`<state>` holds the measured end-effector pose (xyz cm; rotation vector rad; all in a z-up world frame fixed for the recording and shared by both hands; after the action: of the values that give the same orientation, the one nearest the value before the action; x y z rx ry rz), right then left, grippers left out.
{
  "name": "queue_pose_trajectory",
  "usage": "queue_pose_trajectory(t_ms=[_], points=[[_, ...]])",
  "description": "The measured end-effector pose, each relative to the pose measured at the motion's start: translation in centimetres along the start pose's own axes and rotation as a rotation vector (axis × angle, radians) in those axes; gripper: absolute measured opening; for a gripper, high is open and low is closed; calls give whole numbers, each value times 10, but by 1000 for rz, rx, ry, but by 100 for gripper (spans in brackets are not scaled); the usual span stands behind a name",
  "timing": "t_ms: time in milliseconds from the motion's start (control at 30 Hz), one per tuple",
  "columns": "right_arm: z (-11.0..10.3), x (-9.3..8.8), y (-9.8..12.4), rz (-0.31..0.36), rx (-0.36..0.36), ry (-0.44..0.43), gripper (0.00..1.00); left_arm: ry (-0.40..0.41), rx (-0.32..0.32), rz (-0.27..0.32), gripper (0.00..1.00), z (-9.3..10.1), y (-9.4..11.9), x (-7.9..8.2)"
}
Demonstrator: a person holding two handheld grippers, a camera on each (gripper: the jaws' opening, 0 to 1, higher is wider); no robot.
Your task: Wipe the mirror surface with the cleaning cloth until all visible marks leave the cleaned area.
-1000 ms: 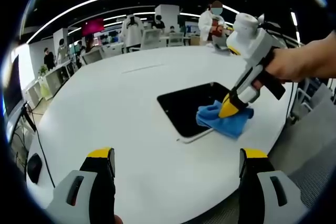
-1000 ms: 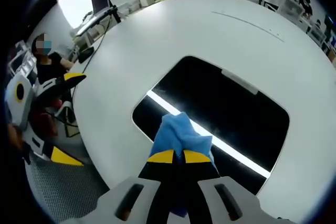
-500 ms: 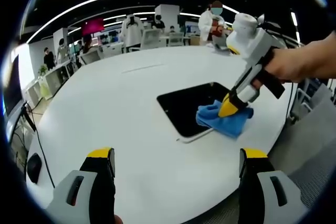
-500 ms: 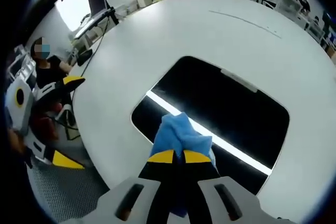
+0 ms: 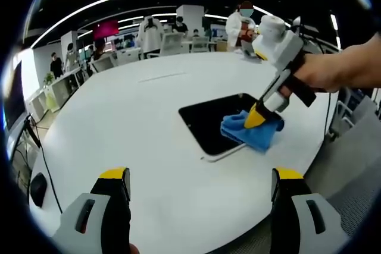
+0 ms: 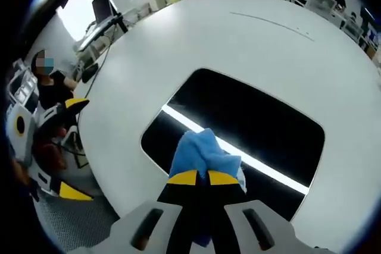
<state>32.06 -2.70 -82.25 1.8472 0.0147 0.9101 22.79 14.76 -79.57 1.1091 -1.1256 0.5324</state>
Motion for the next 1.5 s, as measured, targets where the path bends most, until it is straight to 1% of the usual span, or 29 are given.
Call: queue_pose_trajectory(t_ms=[33, 133, 167, 433, 733, 967, 1133, 1267, 1367, 1500], points=[[1, 1, -1, 2, -4, 12, 0, 0, 1, 1, 99, 0, 0, 0], [3, 4, -2, 6, -7, 13, 0, 2, 2, 2, 99, 0, 0, 0], [5, 6, -3, 2, -4, 0, 0, 2, 3, 3, 99, 0, 0, 1], [14, 18, -12, 7, -13, 24, 0, 6, 6, 3, 99, 0, 1, 1], [29, 36, -25, 11, -25, 31, 0, 6, 7, 0, 99, -1, 1, 0], [41, 52, -39, 12, -39, 52, 0, 11, 8, -2, 99, -2, 1, 0], [42, 61, -38, 10, -46, 71, 0, 14, 9, -3, 99, -2, 1, -1], [51, 69, -46, 11, -49, 71, 0, 16, 10, -3, 99, -2, 1, -1], [56, 74, -49, 8, -49, 52, 0, 18, 12, -4, 99, -3, 1, -1], [60, 81, -52, 6, -47, 60, 0, 20, 12, -3, 99, -3, 1, -1]])
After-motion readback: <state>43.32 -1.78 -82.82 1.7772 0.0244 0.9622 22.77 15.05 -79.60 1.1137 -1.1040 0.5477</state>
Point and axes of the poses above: the point that each gripper's makers call its tool centre point, and the gripper's own axes: y roughly backward along the fingers, z roughly to its right, x roughly out of its top, the point moved 5 cm from there along y, roughly backward along the fingers, and after that the axes turned 10 degrees about z, right-handed, at the moved point
